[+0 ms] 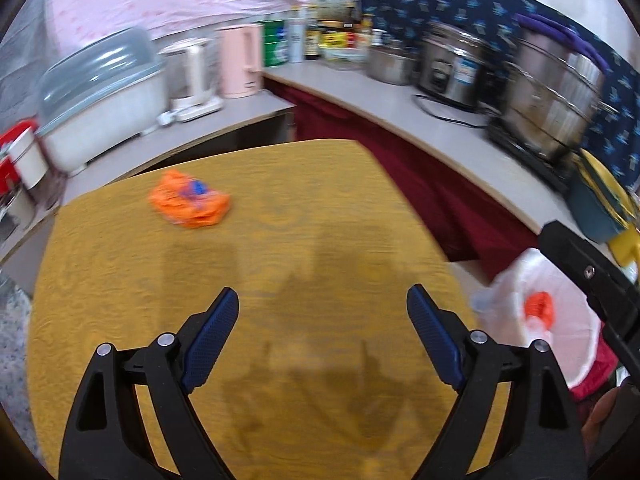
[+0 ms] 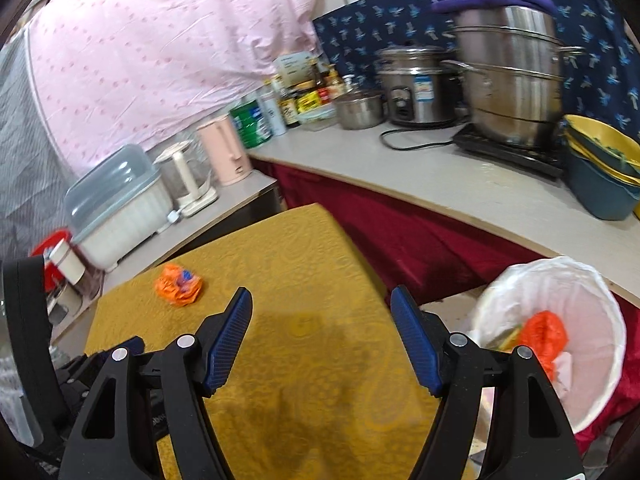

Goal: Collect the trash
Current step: 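Move both grippers back to the orange snack wrapper on the table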

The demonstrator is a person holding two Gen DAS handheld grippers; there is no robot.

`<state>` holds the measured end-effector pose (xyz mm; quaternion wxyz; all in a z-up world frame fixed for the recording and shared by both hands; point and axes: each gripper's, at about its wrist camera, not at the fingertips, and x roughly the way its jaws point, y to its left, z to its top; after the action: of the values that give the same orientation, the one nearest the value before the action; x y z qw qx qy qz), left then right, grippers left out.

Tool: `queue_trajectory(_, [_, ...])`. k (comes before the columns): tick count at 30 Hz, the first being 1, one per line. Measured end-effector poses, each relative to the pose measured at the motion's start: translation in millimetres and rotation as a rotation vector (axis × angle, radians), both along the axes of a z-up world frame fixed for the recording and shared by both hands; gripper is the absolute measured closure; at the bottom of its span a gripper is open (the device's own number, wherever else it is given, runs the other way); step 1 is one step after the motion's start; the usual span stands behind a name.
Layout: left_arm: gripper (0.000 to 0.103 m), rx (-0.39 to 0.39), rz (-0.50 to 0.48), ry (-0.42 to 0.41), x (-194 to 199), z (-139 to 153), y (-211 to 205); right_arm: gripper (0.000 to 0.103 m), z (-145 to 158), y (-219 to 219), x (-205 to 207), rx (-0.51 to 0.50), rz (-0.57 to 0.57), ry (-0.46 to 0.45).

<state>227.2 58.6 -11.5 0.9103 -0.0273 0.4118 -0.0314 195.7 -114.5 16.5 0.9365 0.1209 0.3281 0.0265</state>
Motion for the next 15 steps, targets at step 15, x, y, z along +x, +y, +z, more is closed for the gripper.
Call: queue_trajectory(15, [0.016,0.03,0.173,0.053,90.3,-46.9,127.2,0.034,-75.8,120.9,104.6,-0.02,0.165,0.126])
